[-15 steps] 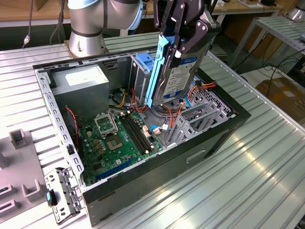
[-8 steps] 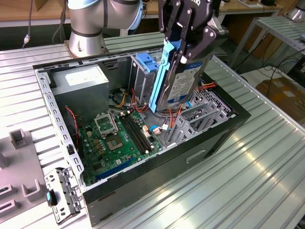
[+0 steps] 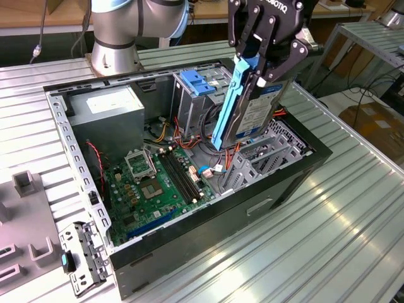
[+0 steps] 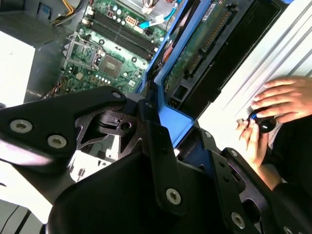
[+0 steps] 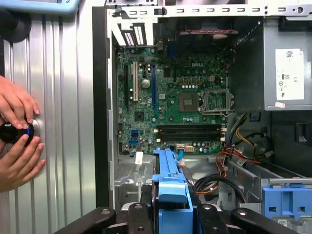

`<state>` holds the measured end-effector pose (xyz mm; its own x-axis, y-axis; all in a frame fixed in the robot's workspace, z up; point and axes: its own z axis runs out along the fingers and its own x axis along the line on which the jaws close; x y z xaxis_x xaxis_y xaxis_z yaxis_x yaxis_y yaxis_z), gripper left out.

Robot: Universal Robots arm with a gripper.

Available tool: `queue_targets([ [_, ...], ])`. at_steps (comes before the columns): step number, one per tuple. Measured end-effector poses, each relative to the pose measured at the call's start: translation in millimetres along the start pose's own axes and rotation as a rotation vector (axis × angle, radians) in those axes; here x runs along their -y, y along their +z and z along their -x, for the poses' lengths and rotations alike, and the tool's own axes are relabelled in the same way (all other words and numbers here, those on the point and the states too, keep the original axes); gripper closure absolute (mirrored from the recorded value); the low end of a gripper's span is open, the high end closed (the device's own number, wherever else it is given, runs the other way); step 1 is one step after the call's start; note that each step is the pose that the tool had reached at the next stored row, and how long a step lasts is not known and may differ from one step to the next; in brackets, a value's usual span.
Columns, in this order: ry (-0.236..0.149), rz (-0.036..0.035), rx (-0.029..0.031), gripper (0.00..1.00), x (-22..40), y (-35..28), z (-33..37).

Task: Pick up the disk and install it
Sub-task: 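Insert the disk into the insertion slot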

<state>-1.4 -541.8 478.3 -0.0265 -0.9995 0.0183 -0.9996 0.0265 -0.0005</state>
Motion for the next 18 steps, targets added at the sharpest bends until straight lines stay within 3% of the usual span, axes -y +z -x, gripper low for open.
queue_targets([
  [5, 0.000, 0.0000, 0.0001, 0.63, 10.8, 5.6, -10.7],
  [7, 0.000, 0.0000, 0.0001, 0.63, 24.1, 8.1, -13.2],
  [9, 0.000, 0.0001, -0.0001, 0.63, 31.2, 9.1, -13.0],
  [11, 0.000, 0.0000, -0.0008, 0.63, 46.9, 13.5, -12.5],
  [12, 0.000, 0.0000, -0.0009, 0.63, 50.8, 15.3, -12.4],
  [18, 0.000, 0.0000, -0.0008, 0.63, 57.7, 24.0, -12.2],
])
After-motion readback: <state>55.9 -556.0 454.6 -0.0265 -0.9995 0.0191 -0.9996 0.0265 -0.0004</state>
